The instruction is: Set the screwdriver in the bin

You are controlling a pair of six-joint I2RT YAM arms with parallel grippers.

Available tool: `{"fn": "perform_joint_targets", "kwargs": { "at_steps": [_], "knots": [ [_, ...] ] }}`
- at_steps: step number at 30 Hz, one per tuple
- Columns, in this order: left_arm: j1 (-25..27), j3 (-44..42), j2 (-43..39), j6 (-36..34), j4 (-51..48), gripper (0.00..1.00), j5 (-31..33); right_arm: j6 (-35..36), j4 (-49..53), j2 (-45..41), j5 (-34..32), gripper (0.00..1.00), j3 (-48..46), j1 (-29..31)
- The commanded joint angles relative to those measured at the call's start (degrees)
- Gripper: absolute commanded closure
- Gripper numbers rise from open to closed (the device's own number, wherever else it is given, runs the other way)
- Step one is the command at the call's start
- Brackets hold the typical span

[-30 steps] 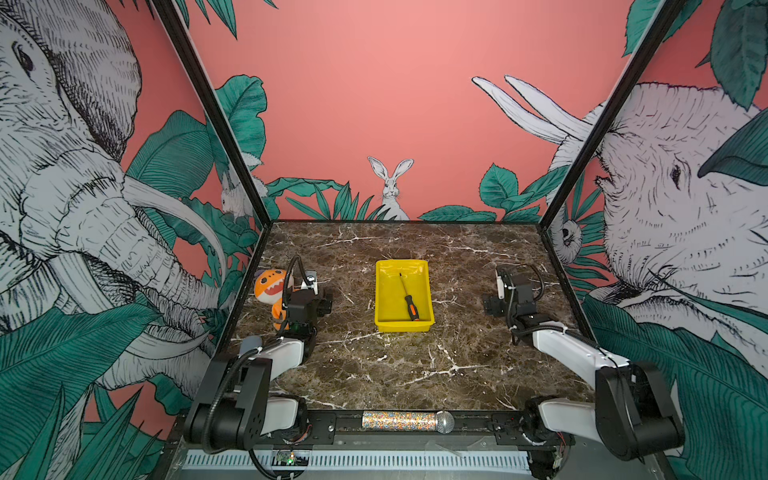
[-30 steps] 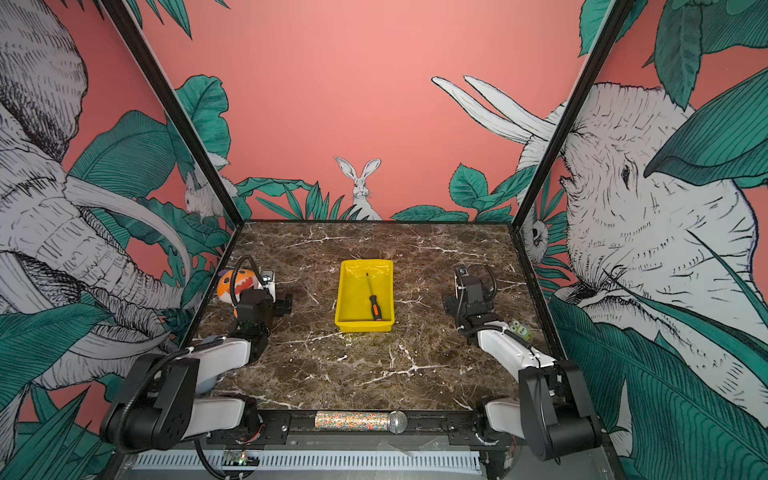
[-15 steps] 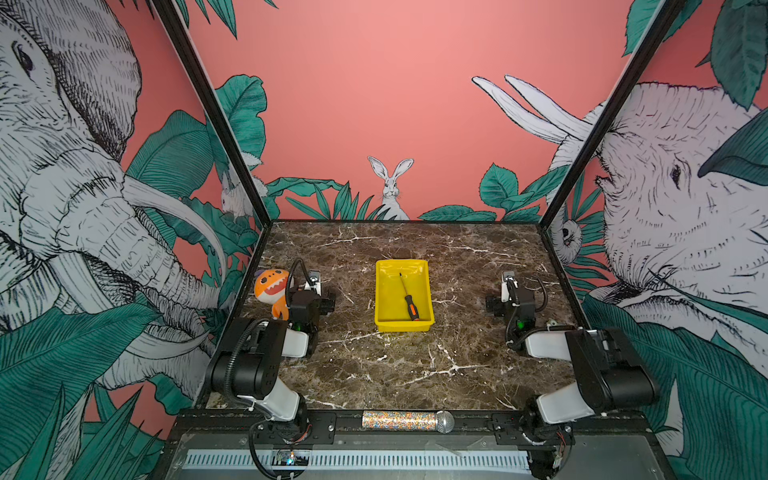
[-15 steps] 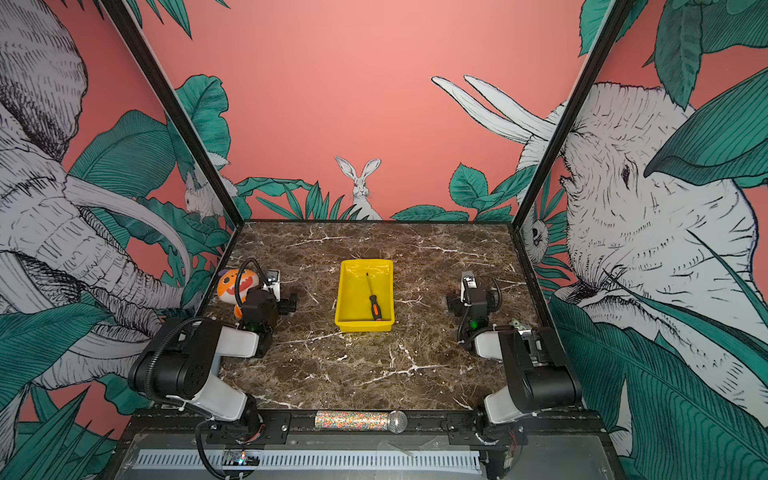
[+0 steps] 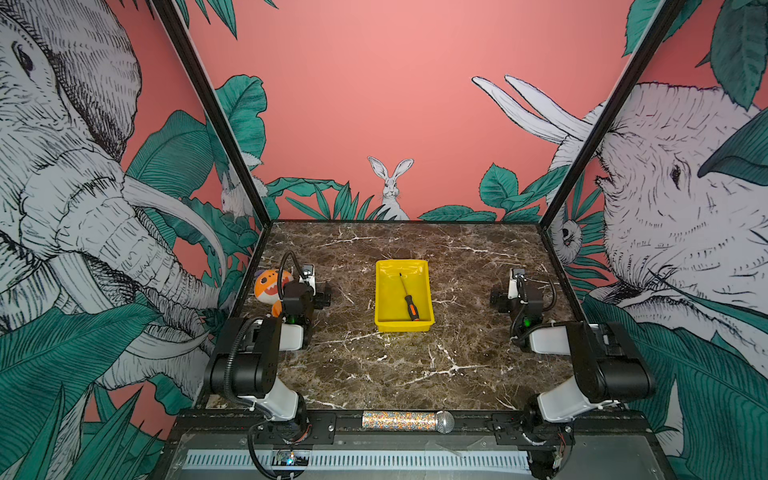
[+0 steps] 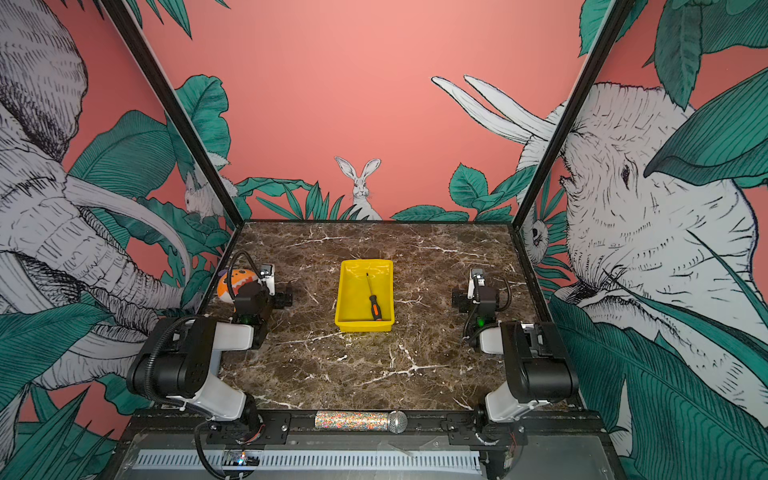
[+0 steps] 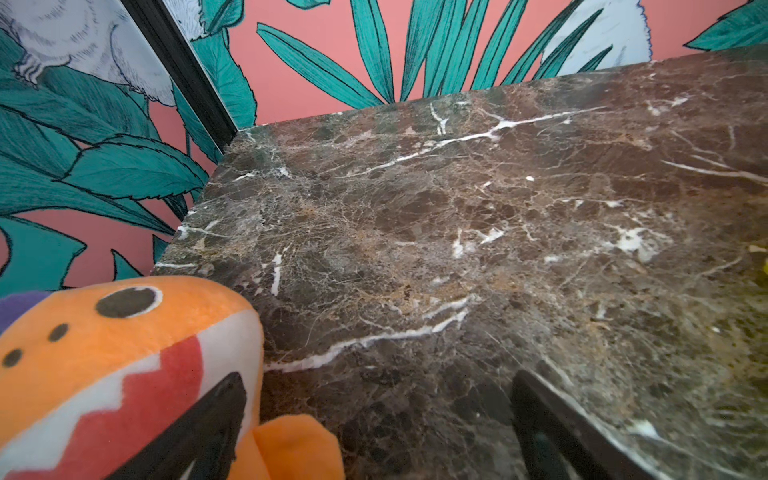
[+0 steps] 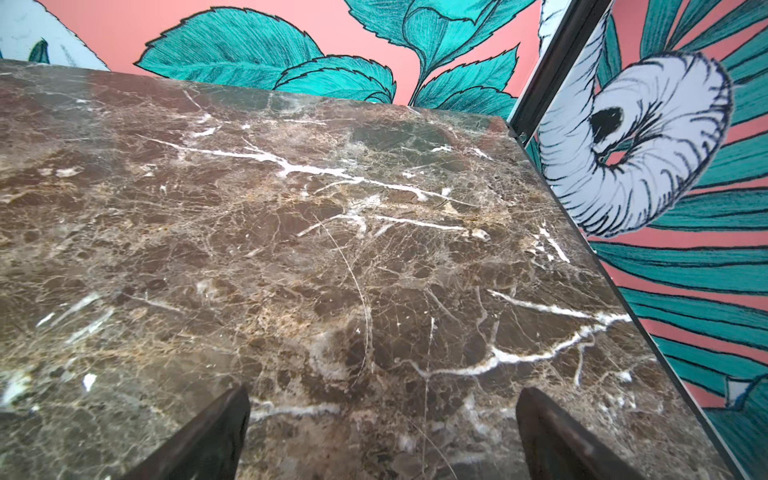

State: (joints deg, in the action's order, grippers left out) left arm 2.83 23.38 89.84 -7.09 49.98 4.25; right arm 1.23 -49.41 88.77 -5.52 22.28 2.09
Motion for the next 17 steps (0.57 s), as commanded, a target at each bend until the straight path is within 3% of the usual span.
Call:
{"fn": "perform_joint_targets", "kwargs": {
  "at_steps": [1,17],
  "knots": [
    [-0.02,0.32,-0.98,0.5,-0.59,0.0,-1.42,-0.97,-1.92,0.09,0.96,0.01,0.56,-0.27],
    [-0.11,0.62,-0.83,0.46,-0.84,0.0,-1.48,-0.8,-2.37,0.0,0.68,0.01,0.3,-0.17]
  ]
}}
